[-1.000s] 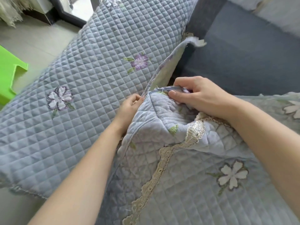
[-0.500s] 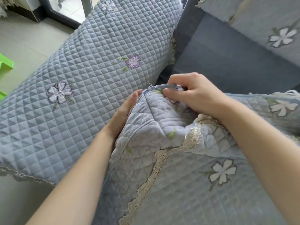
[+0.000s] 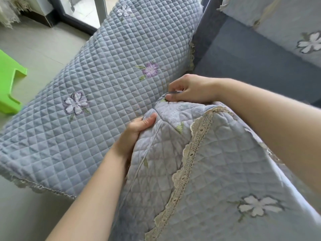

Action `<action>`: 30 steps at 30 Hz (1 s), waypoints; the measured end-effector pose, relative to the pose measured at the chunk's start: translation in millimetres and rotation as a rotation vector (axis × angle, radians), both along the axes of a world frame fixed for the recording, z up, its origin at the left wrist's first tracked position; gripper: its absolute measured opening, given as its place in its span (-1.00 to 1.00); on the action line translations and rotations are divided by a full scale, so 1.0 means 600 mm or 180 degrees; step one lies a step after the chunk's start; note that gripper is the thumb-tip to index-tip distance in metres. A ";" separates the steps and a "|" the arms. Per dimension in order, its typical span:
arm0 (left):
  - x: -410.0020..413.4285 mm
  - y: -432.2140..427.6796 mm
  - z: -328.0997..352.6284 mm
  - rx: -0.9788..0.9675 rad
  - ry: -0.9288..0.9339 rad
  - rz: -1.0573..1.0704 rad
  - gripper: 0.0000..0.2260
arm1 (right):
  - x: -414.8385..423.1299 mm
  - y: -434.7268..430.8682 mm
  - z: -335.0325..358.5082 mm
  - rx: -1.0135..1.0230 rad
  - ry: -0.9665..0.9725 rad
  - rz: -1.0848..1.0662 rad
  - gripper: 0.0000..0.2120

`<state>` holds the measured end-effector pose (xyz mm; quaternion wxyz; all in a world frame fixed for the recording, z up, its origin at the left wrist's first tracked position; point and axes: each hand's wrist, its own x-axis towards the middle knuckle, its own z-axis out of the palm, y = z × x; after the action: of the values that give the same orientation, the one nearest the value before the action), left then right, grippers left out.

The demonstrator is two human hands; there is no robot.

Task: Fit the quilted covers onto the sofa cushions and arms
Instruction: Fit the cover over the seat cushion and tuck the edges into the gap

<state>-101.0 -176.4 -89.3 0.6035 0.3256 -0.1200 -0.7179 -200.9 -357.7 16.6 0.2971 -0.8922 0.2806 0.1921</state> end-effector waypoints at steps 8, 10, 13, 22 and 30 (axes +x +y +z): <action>0.019 -0.034 -0.023 0.0091 -0.0946 -0.0463 -0.44 | -0.030 -0.035 -0.026 0.0298 -0.0149 -0.0235 -0.67; 0.022 -0.025 -0.025 0.0062 -0.0793 -0.0639 -0.46 | -0.031 -0.039 -0.033 0.0331 -0.0161 -0.0271 -0.67; 0.039 0.017 -0.049 0.0072 -0.0671 -0.1171 -0.52 | -0.032 -0.048 -0.039 0.0320 -0.0108 -0.0346 -0.60; 0.019 0.137 -0.139 0.1280 -0.1038 -0.0087 -0.74 | -0.018 -0.010 -0.067 0.0374 -0.0293 -0.0419 -0.62; -0.016 0.086 -0.131 0.1385 -0.2633 -0.0316 -0.78 | -0.044 -0.006 -0.097 0.0116 -0.0588 -0.0628 -0.75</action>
<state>-110.8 -124.7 -167.6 0.3877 0.6971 -0.2126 -0.5644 -227.1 -361.5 -41.6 0.3552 -0.8686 0.3350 0.0840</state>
